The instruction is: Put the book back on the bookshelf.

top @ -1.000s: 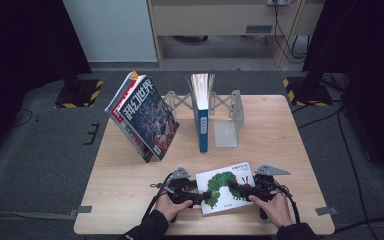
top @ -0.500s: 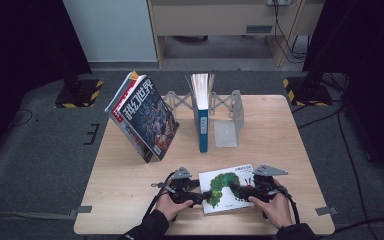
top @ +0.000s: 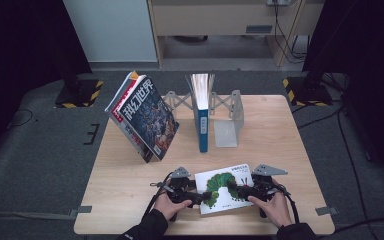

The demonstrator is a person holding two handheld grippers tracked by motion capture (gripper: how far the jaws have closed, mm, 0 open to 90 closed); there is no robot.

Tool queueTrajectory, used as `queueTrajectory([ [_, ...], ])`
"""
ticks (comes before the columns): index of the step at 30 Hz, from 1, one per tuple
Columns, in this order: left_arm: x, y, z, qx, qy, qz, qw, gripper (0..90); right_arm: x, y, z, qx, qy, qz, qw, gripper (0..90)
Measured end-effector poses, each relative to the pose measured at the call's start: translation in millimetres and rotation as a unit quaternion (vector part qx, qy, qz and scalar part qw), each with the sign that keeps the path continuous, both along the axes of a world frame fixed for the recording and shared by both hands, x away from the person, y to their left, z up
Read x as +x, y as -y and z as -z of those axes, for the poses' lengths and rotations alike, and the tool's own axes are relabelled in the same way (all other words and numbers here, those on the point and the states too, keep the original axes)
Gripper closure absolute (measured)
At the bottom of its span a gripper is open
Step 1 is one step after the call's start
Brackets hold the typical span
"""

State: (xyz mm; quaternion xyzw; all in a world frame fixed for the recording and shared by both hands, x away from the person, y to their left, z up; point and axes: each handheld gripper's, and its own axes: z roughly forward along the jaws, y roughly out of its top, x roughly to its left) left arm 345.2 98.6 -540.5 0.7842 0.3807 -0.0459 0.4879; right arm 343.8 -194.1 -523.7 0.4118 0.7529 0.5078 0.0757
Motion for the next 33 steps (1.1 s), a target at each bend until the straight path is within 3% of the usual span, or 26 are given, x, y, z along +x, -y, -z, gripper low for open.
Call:
queueTrajectory([
  [3, -0.3, 0.3, -0.2, 0.002, 0.001, 0.001, 1.0, 18.5, -0.8, -0.8, -1.4, 0.018, 0.003, -0.014, 0.9997, 36.1],
  [7, -0.9, 1.1, -0.5, 0.006, 0.004, -0.001, 1.0, 19.4, -0.8, -1.3, -1.9, 0.012, 0.001, -0.009, 0.9999, 34.6],
  [9, -0.8, 1.0, -0.5, 0.008, 0.005, -0.003, 1.0, 21.5, -0.7, -0.2, -3.6, -0.005, 0.005, -0.002, 1.0, 31.2],
  [14, 0.3, 0.1, -0.5, 0.009, 0.004, -0.005, 0.9999, 25.7, 0.1, 4.5, -4.4, -0.015, 0.002, 0.024, 0.9996, 23.7],
  [20, 1.0, -0.4, -0.5, 0.011, 0.005, -0.006, 0.9999, 29.8, 1.1, 11.7, -5.3, -0.054, 0.012, 0.057, 0.9969, 23.5],
  [24, 1.2, -0.6, -0.3, 0.01, 0.004, -0.006, 0.9999, 30.3, 0.0, 8.8, 2.7, -0.09, -0.012, 0.055, 0.9944, 20.7],
  [33, 1.2, -1.0, -0.4, 0.01, 0.004, -0.007, 0.9999, 30.7, 1.0, 9.6, 3.3, -0.075, -0.015, 0.065, 0.9949, 24.7],
])
